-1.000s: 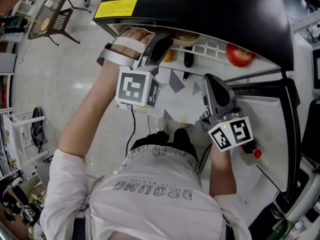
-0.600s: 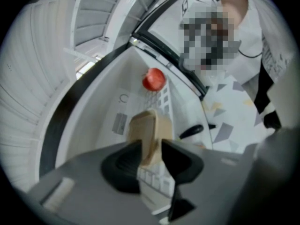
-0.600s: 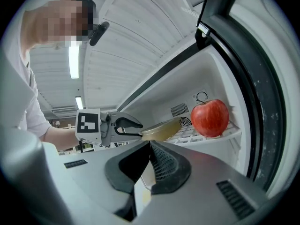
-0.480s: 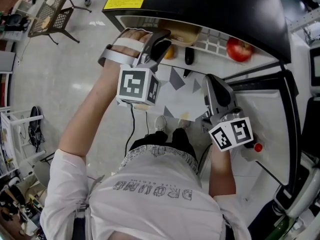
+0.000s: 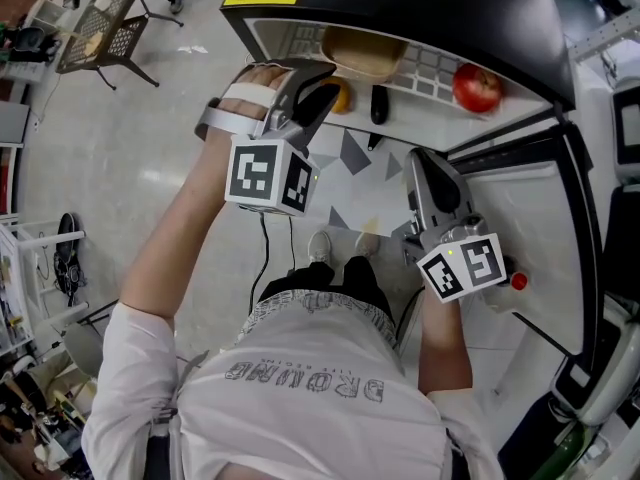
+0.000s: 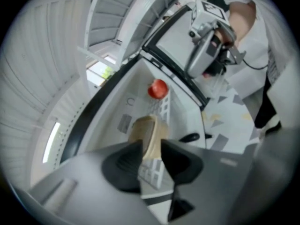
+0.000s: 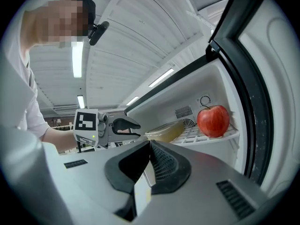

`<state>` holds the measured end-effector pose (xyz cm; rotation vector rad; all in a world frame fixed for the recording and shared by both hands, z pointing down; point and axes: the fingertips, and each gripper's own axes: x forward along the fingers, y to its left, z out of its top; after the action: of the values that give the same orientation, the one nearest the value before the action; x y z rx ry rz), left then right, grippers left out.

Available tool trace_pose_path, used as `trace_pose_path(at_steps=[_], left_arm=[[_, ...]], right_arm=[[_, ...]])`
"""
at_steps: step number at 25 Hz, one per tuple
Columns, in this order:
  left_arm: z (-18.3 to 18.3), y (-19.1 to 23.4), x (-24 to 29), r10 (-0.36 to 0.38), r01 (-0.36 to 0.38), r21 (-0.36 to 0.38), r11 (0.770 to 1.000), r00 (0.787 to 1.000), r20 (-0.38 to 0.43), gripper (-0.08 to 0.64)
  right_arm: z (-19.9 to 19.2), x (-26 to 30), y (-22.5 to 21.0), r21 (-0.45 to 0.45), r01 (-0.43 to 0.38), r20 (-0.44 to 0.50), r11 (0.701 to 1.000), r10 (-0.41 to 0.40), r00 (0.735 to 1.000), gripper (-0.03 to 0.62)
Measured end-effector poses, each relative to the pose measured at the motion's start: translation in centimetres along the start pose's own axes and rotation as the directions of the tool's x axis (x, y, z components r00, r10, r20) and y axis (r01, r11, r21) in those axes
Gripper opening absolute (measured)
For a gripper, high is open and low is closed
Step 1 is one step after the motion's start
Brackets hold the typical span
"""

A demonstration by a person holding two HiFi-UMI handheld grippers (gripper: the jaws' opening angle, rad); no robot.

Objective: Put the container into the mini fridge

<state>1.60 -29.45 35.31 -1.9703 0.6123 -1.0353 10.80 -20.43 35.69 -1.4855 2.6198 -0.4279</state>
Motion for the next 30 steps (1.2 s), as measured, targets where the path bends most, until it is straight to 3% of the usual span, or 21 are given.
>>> trace_pose_path(at_steps=[8,15,23,30], left_arm=[[0.8,0.2,-3.4,0.048,-0.038,-0.146,0.989,0.997,0.068,0.087],[0.6,-0.5,-6.1,0.056,-0.026,-0.261,0.965,0.992,0.111,0.051],[0.4,-1.2,-8.4,0.074,0.001,-0.407,0.913,0.983,0.168,0.029],[0.2,-1.9,-9.9,0.079,0.022,-0.475,0.88,0.978,0.192,0.017]], right_arm=[[0.5,-1.3,1.7,-0.028,0.001,0.004,1.0,-0.001,1.0,0.002],[0.8,-2.1,3.4,-0.043,0.008,0.009,0.999,-0.007,1.0,0.002],[1.1,-2.9,4.9,-0.063,0.017,0.015,0.998,-0.016,1.0,0.002],[1.3,-3.3,6.1,-0.078,0.021,0.017,0.997,-0.019,1.0,0.002]])
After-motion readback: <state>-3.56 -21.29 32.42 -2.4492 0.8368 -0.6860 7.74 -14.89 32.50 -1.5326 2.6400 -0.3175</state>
